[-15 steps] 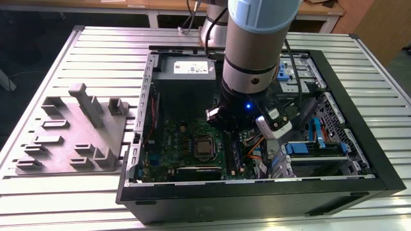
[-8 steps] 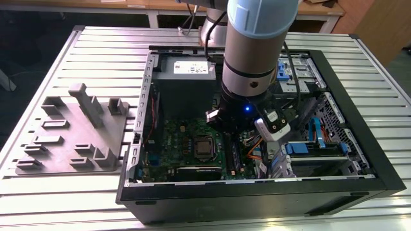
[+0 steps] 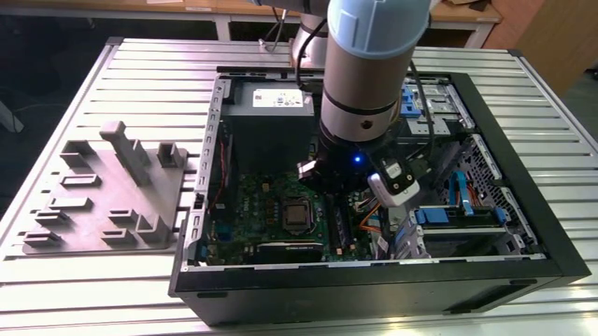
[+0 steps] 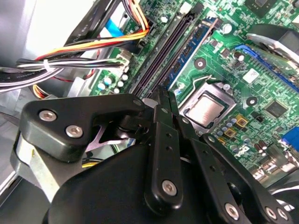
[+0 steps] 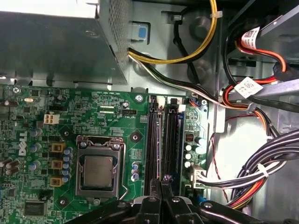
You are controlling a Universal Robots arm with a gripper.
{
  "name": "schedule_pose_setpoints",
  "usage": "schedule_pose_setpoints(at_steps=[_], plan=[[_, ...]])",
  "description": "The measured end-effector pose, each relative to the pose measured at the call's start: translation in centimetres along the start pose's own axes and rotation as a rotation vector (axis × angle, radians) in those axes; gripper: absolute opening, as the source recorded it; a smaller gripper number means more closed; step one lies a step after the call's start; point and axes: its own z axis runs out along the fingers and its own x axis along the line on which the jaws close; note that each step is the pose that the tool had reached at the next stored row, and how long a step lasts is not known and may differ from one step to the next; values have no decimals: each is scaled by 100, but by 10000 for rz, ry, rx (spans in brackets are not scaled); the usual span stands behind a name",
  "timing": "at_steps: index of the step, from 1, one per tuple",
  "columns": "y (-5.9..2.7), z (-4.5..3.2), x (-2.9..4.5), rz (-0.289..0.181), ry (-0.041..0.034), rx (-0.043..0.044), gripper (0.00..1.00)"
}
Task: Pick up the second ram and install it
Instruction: 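Insert the second ram into the second slot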
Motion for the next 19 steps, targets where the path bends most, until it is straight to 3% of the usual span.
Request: schedule_pose_setpoints(at_steps=[19], plan=[[53,27,32,15,-3,-17,8]])
